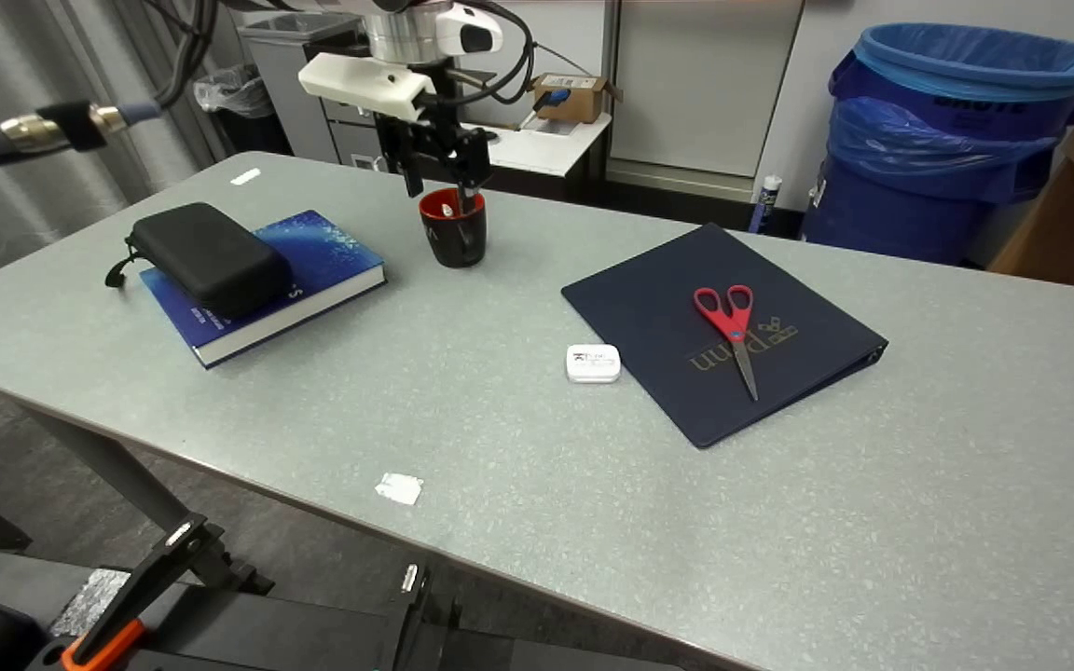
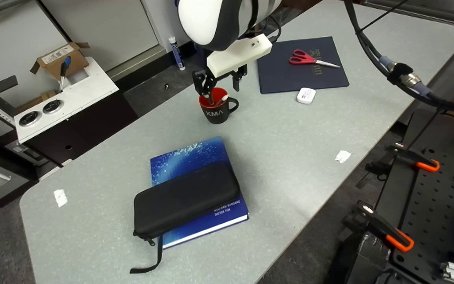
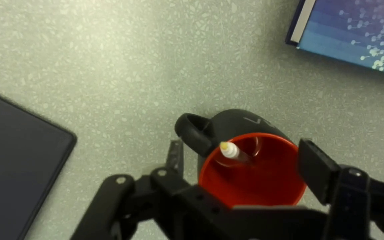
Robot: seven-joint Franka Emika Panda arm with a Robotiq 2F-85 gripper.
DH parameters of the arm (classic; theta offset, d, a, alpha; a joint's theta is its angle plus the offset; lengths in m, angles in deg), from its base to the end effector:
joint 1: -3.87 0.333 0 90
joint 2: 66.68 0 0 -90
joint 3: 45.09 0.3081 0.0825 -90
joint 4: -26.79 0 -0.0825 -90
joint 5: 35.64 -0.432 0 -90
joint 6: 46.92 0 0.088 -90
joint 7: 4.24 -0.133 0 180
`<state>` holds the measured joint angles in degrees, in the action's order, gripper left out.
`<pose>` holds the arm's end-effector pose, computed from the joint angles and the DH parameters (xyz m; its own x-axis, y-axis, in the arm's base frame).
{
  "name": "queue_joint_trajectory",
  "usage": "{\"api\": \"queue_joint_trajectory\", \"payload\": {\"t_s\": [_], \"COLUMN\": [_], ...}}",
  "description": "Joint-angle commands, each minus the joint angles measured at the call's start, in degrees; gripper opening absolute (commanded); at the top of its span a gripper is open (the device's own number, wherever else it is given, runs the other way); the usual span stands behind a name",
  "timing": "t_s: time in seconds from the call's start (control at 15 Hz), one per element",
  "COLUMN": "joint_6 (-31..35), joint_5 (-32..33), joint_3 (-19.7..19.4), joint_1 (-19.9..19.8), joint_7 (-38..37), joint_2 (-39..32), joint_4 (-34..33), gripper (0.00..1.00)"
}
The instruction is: Remove the pen from the black mug
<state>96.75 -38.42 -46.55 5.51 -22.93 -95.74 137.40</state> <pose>0.6613 0.0024 0.1599 0.9347 -0.3504 0.0600 -0.3485 -0.9364 -0.0404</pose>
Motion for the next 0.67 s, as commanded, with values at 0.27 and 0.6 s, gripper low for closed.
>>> {"api": "queue_joint_trajectory", "payload": {"t_s": [0.27, 0.6], "joint_6": [-4.77, -4.76], "joint_5": [-2.34, -2.56], "joint_3": [-0.10, -0.22], "joint_1": [-0.08, -0.35], "joint_7": [0.74, 0.90], "joint_2": [0.23, 1.05], "joint_4": [-2.24, -2.28], "gripper": [0.26, 0.00]}}
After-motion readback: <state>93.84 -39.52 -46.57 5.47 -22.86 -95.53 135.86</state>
